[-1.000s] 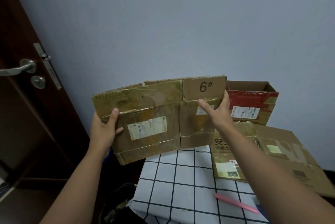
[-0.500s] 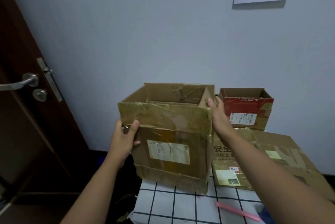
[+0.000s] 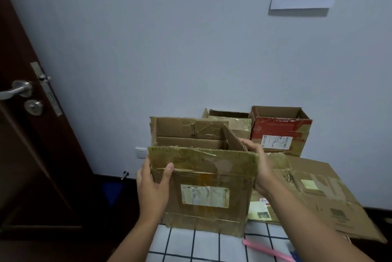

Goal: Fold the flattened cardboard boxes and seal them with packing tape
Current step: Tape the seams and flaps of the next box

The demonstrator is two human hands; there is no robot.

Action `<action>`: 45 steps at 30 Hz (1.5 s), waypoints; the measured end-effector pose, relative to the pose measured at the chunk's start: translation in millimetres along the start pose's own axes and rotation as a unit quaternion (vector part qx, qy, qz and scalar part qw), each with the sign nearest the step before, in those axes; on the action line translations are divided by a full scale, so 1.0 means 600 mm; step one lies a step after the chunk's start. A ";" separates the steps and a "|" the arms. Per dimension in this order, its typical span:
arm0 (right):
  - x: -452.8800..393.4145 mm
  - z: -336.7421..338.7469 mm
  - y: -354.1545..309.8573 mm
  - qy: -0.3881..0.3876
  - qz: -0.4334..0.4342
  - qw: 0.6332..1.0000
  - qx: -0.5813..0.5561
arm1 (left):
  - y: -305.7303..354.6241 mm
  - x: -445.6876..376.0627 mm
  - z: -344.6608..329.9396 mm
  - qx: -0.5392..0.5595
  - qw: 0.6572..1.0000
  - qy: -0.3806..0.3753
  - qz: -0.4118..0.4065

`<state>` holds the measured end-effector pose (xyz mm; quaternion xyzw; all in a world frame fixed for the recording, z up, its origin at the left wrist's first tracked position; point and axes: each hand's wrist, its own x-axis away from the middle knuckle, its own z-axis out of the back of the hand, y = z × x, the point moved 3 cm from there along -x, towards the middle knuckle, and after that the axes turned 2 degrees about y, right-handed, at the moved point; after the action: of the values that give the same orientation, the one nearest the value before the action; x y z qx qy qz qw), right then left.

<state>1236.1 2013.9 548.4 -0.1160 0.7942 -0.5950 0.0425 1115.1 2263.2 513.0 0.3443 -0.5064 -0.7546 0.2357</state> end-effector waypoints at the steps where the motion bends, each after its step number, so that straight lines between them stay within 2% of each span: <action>1: 0.001 0.005 0.005 -0.006 -0.001 0.999 -0.033 | 0.002 0.003 0.000 -0.007 1.000 0.003 -0.002; 4: 0.000 0.012 0.014 0.010 0.035 0.998 -0.043 | 0.007 0.010 0.000 -0.016 1.000 0.004 -0.017; 8: 0.007 0.019 0.018 0.081 0.108 0.991 -0.019 | 0.005 0.013 0.008 -0.048 0.999 -0.004 -0.021; 13: 0.047 0.027 0.044 0.028 0.168 0.983 0.075 | -0.008 0.003 0.017 -0.084 0.996 -0.028 -0.027; 18: 0.063 0.014 0.050 -0.004 0.176 0.964 0.199 | 0.011 0.000 0.016 -0.029 0.999 -0.032 -0.012; 22: 0.048 0.005 0.031 0.010 0.186 0.962 0.202 | 0.022 0.002 0.016 0.004 1.000 -0.025 -0.013; 29: 0.032 0.011 0.048 -0.004 0.148 0.971 0.188 | 0.014 0.007 0.006 -0.002 1.000 -0.017 -0.006; 37: 0.022 0.026 0.038 0.059 0.141 0.963 0.223 | 0.028 -0.024 -0.007 -0.009 1.000 -0.015 0.013; 40: 0.019 0.020 0.032 0.047 0.150 0.953 0.259 | 0.035 -0.049 -0.005 -0.049 0.996 -0.071 0.008; 42: 0.018 0.017 0.029 0.055 0.161 0.942 0.288 | 0.043 -0.080 -0.002 -0.126 0.985 -0.119 -0.023; 45: 0.014 0.016 0.029 0.063 0.158 0.934 0.313 | 0.079 -0.133 -0.014 -0.284 0.930 -0.192 -0.129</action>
<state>1227.5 2007.5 529.9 0.0681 0.5771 -0.8050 0.1199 1173.5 2296.4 577.3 0.1740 -0.2575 -0.9426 0.1224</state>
